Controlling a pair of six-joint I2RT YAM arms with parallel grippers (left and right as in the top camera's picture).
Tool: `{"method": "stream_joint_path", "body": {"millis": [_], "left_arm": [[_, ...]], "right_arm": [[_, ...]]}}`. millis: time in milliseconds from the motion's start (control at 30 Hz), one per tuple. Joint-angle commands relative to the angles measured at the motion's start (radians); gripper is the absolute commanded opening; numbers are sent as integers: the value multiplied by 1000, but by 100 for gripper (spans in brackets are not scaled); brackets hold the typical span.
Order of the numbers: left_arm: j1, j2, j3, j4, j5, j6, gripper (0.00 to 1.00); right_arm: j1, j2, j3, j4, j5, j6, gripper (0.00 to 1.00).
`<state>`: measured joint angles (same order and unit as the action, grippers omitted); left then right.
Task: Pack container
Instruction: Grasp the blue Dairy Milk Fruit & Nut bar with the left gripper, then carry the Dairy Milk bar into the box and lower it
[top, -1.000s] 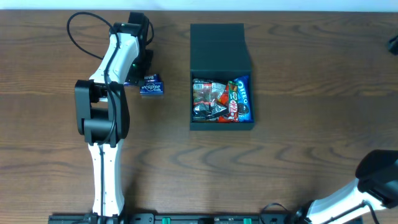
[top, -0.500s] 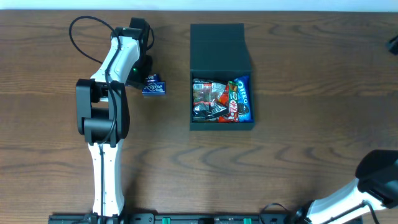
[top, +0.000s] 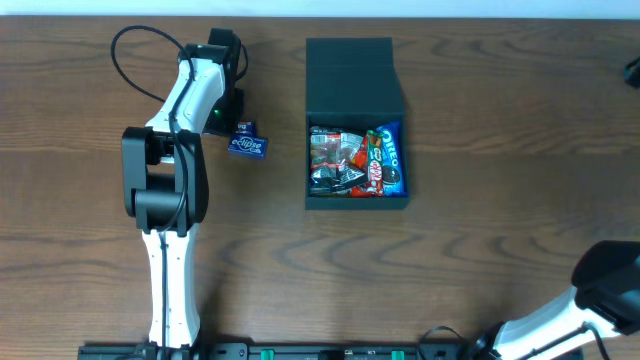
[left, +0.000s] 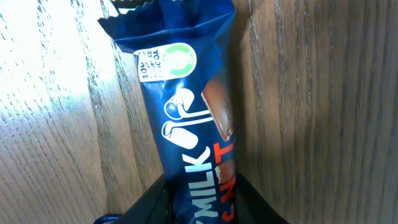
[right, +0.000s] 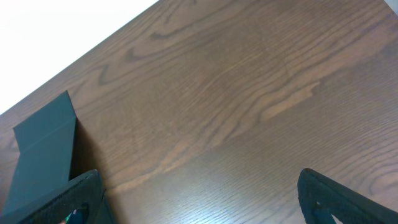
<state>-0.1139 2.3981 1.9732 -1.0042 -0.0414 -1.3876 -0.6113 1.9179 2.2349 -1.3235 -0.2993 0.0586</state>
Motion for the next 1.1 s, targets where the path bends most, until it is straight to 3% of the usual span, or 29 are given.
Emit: {"method": "stream_joint_path", "body": {"millis": [0,467,800,1067], "left_arm": [[3,19,-3,-5,-21,13,28],[40,1,36,-8,-55,151,20],[69,-42,285,-17,-70,426,17],[-74,-61,457,-104,-69,675,12]], "right_arm": [[-3,7,-7,-2,-8,-11,99],[-3,7,-7,0,-8,-11,99],[-3,7,-7,4,-8,-11,99],[-3,7,-7,3,-8,-11,99]]}}
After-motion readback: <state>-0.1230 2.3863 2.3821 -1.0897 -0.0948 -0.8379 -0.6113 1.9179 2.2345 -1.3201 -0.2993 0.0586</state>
